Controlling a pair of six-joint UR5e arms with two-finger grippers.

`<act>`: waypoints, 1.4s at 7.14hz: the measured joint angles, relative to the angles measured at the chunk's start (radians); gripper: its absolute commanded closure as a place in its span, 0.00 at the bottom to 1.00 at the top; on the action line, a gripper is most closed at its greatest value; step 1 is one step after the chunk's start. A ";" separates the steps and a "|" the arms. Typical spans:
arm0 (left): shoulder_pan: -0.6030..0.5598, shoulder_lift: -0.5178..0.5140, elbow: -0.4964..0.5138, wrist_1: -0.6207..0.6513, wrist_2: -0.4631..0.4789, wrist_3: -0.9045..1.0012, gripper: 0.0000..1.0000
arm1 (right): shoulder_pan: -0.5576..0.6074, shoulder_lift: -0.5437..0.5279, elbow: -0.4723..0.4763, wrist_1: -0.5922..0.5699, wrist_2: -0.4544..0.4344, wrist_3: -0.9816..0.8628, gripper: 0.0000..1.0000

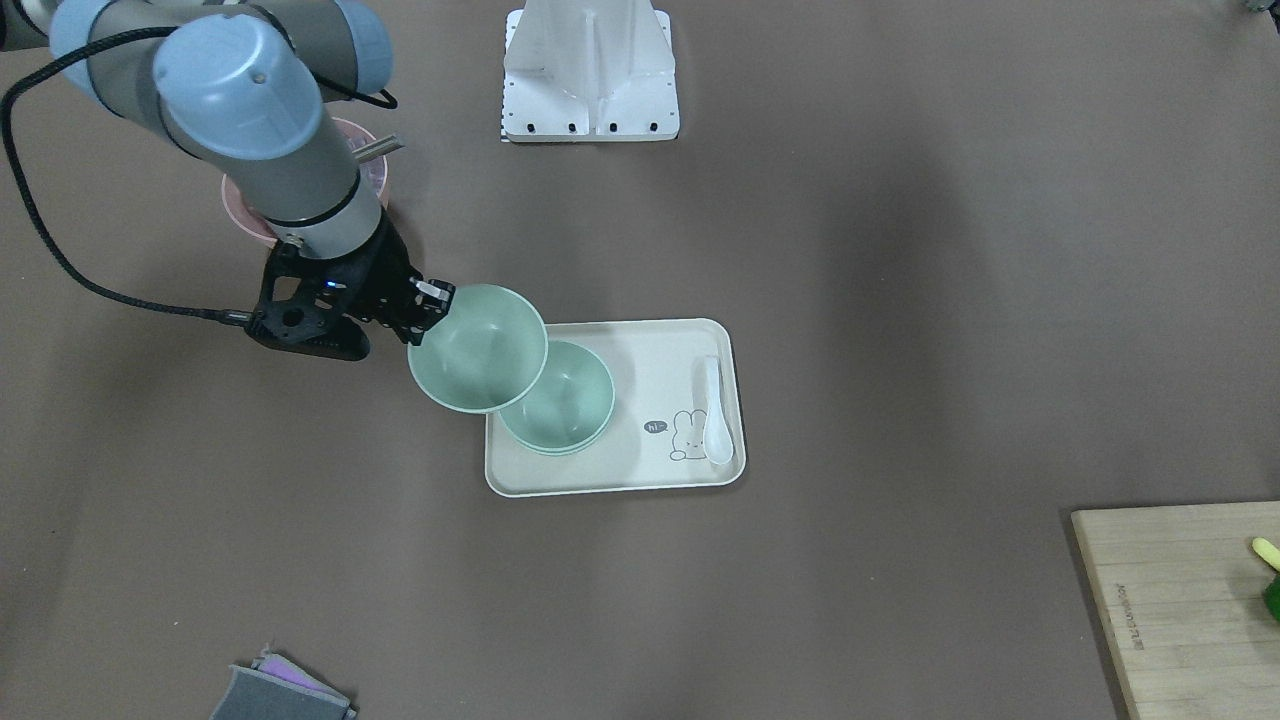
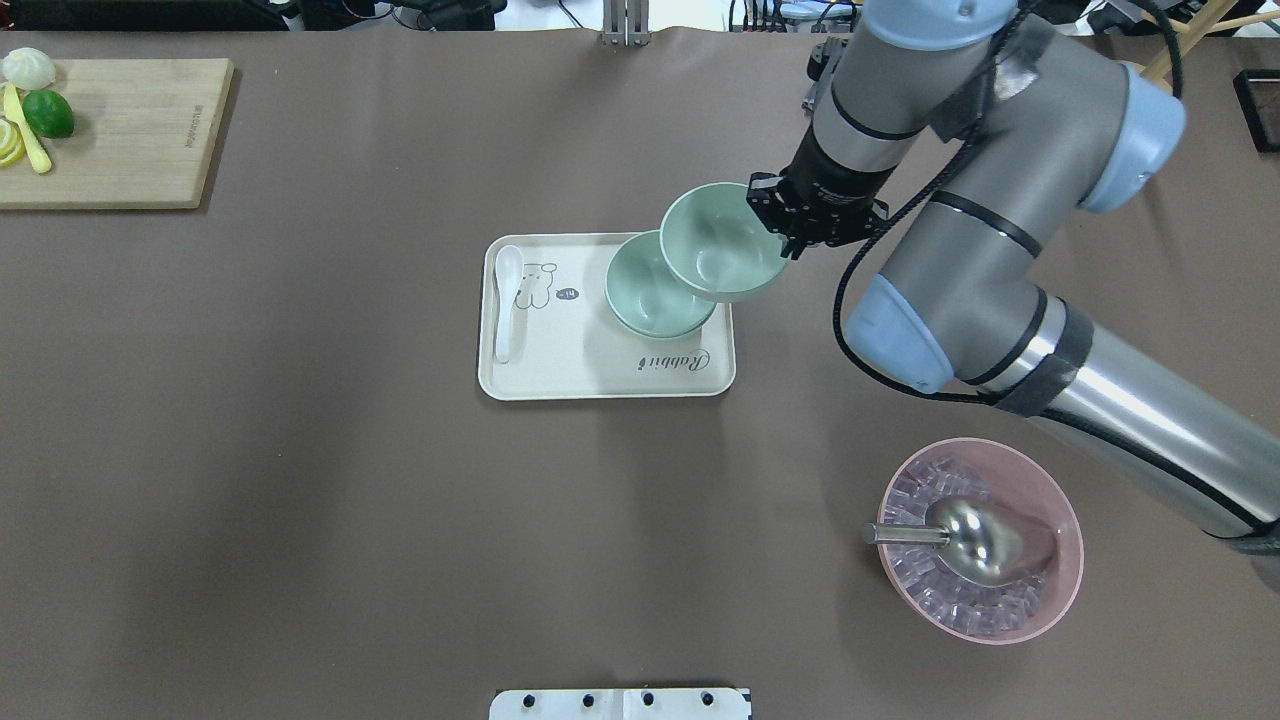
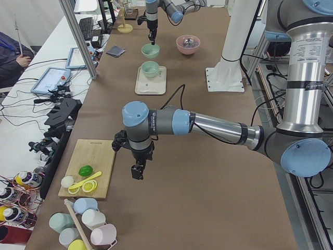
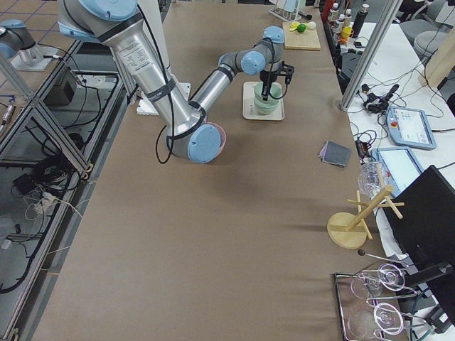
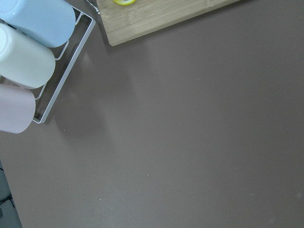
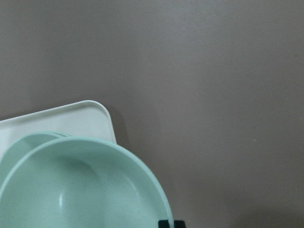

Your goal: Stack green bowls together

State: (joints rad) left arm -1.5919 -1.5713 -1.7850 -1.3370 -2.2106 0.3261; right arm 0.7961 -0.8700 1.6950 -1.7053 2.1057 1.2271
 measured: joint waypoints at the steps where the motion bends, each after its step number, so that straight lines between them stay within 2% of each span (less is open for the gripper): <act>1: 0.000 0.000 0.002 0.000 0.000 0.000 0.02 | -0.024 0.024 -0.062 0.062 -0.027 0.038 1.00; 2: 0.000 0.000 0.005 0.001 0.001 0.001 0.02 | -0.043 0.034 -0.112 0.128 -0.050 0.075 1.00; 4: 0.001 -0.001 0.008 0.001 0.001 0.001 0.02 | -0.073 0.040 -0.148 0.186 -0.081 0.120 1.00; 10: 0.001 -0.001 0.010 0.000 0.001 0.001 0.02 | -0.110 0.036 -0.153 0.197 -0.122 0.148 1.00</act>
State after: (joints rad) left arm -1.5907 -1.5723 -1.7748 -1.3369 -2.2096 0.3267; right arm 0.6863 -0.8341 1.5417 -1.5079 1.9837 1.3755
